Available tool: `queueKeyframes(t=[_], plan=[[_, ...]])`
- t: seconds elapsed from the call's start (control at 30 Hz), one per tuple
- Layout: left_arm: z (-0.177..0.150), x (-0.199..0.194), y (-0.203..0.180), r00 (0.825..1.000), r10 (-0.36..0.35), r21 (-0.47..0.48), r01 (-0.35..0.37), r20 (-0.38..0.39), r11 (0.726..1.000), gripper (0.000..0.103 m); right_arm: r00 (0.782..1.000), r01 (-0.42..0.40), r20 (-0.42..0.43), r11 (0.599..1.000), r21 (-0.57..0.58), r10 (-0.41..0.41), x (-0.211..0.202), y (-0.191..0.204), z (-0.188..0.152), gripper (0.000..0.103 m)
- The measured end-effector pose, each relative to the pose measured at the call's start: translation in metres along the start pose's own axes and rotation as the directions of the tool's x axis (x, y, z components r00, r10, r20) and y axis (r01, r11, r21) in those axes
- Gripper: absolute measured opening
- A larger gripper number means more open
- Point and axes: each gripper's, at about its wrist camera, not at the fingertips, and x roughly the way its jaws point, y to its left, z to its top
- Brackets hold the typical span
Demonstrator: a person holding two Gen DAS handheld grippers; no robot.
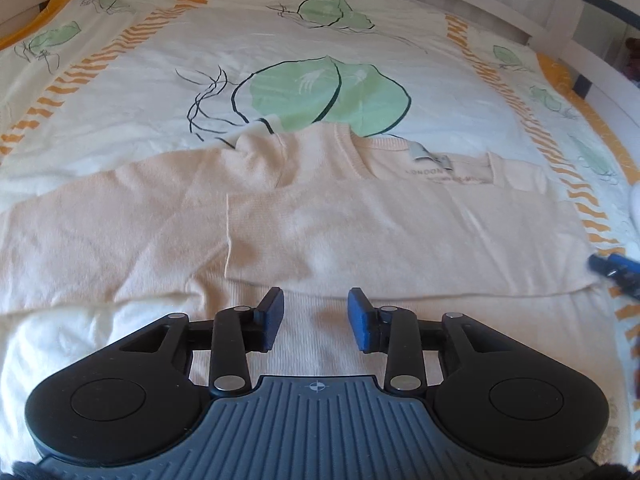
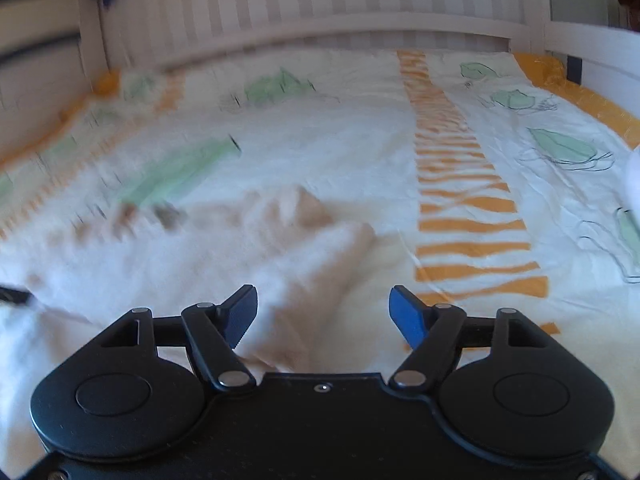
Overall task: Fold small clothes
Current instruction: 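Close the left gripper on the ribbed side edge of the sweater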
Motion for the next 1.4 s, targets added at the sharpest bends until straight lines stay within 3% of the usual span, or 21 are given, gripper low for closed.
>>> queueKeyframes(t=[0.07,0.17,0.3,0.37,0.4,0.5,0.63,0.83,1.07,1.23,1.4], plan=[[-0.006,-0.005,0.005,1.000,-0.007,-0.015,0.007,0.000,1.000,0.038,1.000,0.012,-0.001,1.000,0.004,-0.012,0.003,-0.008,-0.009,0.083],[-0.013,-0.009,0.014,1.000,-0.016,-0.038,0.016,0.002,0.999,0.043,0.999,0.033,-0.026,0.998,0.059,-0.032,-0.003,-0.020,-0.004,0.085],[-0.020,-0.010,0.026,0.999,-0.049,-0.079,0.048,-0.010,0.996,0.052,0.999,0.007,0.047,0.997,0.082,-0.010,-0.015,-0.020,0.011,0.088],[-0.025,-0.011,0.032,0.997,-0.075,-0.110,0.073,-0.015,0.991,0.058,0.998,-0.009,0.064,0.996,0.087,0.003,-0.010,-0.015,0.023,0.096],[-0.027,-0.011,0.034,0.997,-0.076,-0.121,0.074,-0.012,0.990,0.065,0.998,-0.009,0.068,0.996,0.084,0.004,-0.006,-0.012,0.028,0.098],[-0.032,-0.018,0.039,0.998,-0.063,-0.127,0.066,0.021,0.990,0.074,0.999,0.019,0.048,0.997,0.070,-0.022,0.019,-0.004,0.039,0.099],[-0.037,-0.034,0.050,0.997,-0.023,-0.124,0.031,0.070,0.992,0.082,0.994,0.098,-0.051,0.992,0.085,-0.094,0.055,-0.013,0.034,0.100],[-0.041,-0.056,0.087,0.992,0.046,-0.203,-0.022,0.116,0.979,0.088,0.993,0.117,-0.028,0.982,0.150,-0.114,0.033,-0.021,0.034,0.102],[-0.047,-0.078,0.137,0.981,0.131,-0.316,-0.081,0.142,0.945,0.088,0.994,-0.069,0.094,0.994,0.084,0.061,-0.029,0.040,0.028,0.102],[-0.046,-0.097,0.171,0.965,0.195,-0.374,-0.118,0.175,0.920,0.089,0.971,-0.231,0.068,0.972,0.031,0.228,-0.045,0.096,0.003,0.102],[-0.044,-0.108,0.212,0.944,0.272,-0.447,-0.164,0.189,0.879,0.089,0.953,-0.302,0.017,0.952,-0.041,0.303,-0.046,0.135,-0.022,0.102]])
